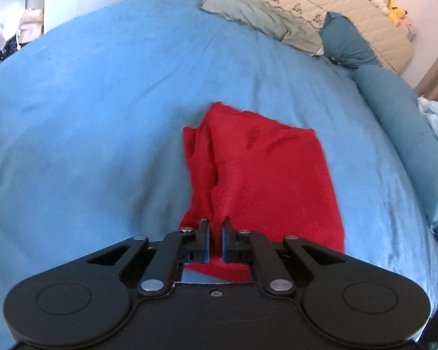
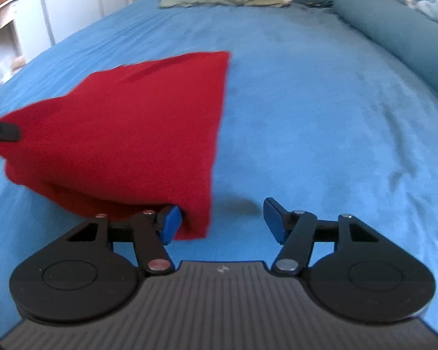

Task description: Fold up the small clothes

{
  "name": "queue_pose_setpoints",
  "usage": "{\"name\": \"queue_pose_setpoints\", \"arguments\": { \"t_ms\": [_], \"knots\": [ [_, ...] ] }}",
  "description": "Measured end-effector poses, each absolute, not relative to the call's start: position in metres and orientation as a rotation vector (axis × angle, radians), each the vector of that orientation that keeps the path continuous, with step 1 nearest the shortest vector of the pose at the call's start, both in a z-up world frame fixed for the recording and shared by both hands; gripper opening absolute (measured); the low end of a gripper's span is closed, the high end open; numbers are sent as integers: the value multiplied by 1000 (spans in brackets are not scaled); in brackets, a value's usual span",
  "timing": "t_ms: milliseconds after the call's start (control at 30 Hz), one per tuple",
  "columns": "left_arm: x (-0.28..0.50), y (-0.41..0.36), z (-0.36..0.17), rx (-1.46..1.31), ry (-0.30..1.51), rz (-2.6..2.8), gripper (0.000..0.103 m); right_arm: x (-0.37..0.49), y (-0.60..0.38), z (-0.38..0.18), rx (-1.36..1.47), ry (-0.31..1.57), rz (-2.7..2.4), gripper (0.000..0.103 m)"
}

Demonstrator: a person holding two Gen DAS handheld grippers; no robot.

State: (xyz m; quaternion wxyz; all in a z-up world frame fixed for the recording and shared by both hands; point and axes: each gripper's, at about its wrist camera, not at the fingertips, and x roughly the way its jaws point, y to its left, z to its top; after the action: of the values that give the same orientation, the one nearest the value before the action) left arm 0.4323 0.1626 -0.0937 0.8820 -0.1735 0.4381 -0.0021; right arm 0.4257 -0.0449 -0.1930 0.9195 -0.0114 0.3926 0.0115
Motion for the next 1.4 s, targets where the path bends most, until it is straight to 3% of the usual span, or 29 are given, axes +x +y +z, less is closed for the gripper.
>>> {"name": "queue_pose_setpoints", "arguments": {
  "t_ms": [133,233,400,467,500,533,667,733,800,1067,1367,1400],
  "knots": [
    [425,156,-127,-269,943,27,9,425,-53,-201,-8,847,28,75],
    [434,156,-157,-230,971,26,16,425,-50,-203,-64,843,53,75],
    [432,152,-156,-162,958,11,17,425,-59,-204,-82,848,101,76],
    [428,152,-151,-111,960,26,28,427,-63,-201,-91,859,117,76],
    [425,153,-148,-69,963,58,45,426,-65,-198,-90,869,122,76],
    [424,156,-146,-43,962,87,55,424,-66,-194,-83,878,125,78],
    [419,172,-121,-45,916,139,66,417,-76,-157,-40,863,195,82],
    [425,179,-102,-64,876,128,86,422,-81,-135,-11,839,246,103],
    [437,184,-91,-101,851,104,103,432,-85,-119,25,819,269,103],
    [523,190,-114,-152,971,-89,100,513,-94,-123,262,960,289,103],
    [557,193,-160,-329,1107,-185,73,552,-82,-171,291,1062,295,103],
    [555,193,-162,-335,1110,-193,72,554,-80,-177,294,1079,301,98]
  ]
}}
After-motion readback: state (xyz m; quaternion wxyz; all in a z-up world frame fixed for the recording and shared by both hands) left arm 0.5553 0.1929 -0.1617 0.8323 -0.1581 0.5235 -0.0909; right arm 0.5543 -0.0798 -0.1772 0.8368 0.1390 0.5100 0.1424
